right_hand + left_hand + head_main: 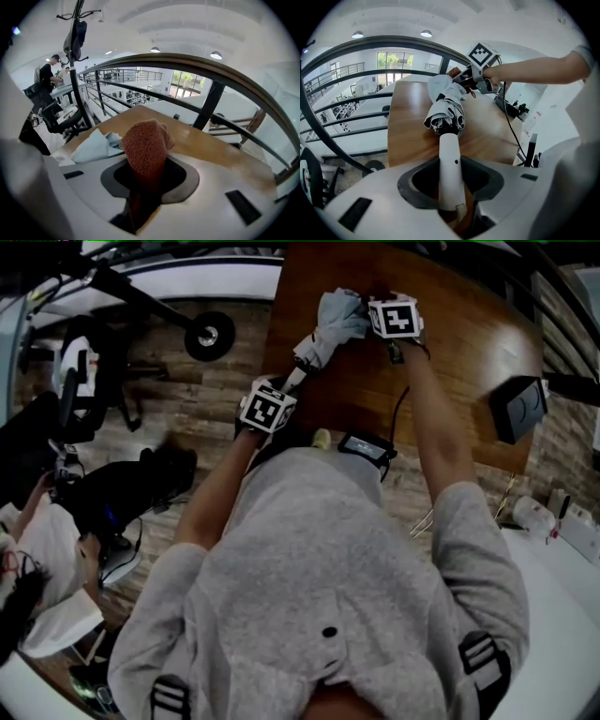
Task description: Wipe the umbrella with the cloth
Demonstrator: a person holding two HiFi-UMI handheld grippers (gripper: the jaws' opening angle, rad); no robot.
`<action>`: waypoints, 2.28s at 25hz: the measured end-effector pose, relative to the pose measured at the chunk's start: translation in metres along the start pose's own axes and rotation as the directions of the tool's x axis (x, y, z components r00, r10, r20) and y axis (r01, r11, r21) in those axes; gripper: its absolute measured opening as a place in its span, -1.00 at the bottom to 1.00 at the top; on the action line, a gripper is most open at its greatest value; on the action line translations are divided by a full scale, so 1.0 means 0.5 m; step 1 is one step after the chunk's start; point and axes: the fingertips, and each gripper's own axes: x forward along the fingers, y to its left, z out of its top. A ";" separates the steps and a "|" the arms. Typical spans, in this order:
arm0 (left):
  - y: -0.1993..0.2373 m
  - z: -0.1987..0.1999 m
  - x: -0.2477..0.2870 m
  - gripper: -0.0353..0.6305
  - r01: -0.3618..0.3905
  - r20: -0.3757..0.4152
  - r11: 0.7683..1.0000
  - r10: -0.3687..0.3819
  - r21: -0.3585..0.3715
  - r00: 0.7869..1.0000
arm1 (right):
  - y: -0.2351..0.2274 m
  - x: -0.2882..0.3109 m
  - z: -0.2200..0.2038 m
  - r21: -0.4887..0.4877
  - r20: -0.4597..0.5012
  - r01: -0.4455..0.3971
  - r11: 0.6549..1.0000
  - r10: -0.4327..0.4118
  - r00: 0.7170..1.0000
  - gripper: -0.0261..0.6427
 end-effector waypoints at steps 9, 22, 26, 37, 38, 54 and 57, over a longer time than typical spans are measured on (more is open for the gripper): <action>0.009 -0.006 0.002 -0.43 -0.009 -0.017 1.000 0.009 -0.008 1.000 | 0.112 -0.070 -0.002 0.041 0.171 -0.074 0.996 0.066 0.983 -0.60; -0.003 0.006 -0.003 -0.43 0.014 -0.019 0.997 -0.015 -0.076 1.000 | 0.307 -0.150 -0.088 0.043 0.191 -0.323 0.945 0.309 0.932 -0.60; -0.005 0.011 -0.006 -0.43 0.016 -0.018 0.995 -0.018 -0.103 1.000 | 0.341 -0.164 -0.105 0.117 0.192 -0.361 0.925 0.335 0.922 -0.60; -0.043 0.007 -0.002 -0.42 0.077 0.049 0.982 -0.069 -0.173 0.996 | 0.475 -0.198 -0.156 0.156 0.135 -0.543 0.825 0.527 0.839 -0.60; -0.040 0.007 -0.004 -0.42 0.071 0.051 0.985 -0.064 -0.158 0.997 | 0.493 -0.200 -0.155 0.146 0.118 -0.570 0.808 0.558 0.821 -0.60; -0.035 -0.012 -0.087 -0.43 -0.030 0.130 0.990 0.048 -0.139 0.990 | 0.246 -0.426 -0.081 0.038 0.370 -0.402 0.915 0.360 0.856 -0.60; -0.053 0.020 -0.145 -0.43 -0.079 0.214 0.993 0.096 -0.084 0.972 | 0.187 -0.499 -0.083 0.054 0.432 -0.334 0.941 0.280 0.857 -0.60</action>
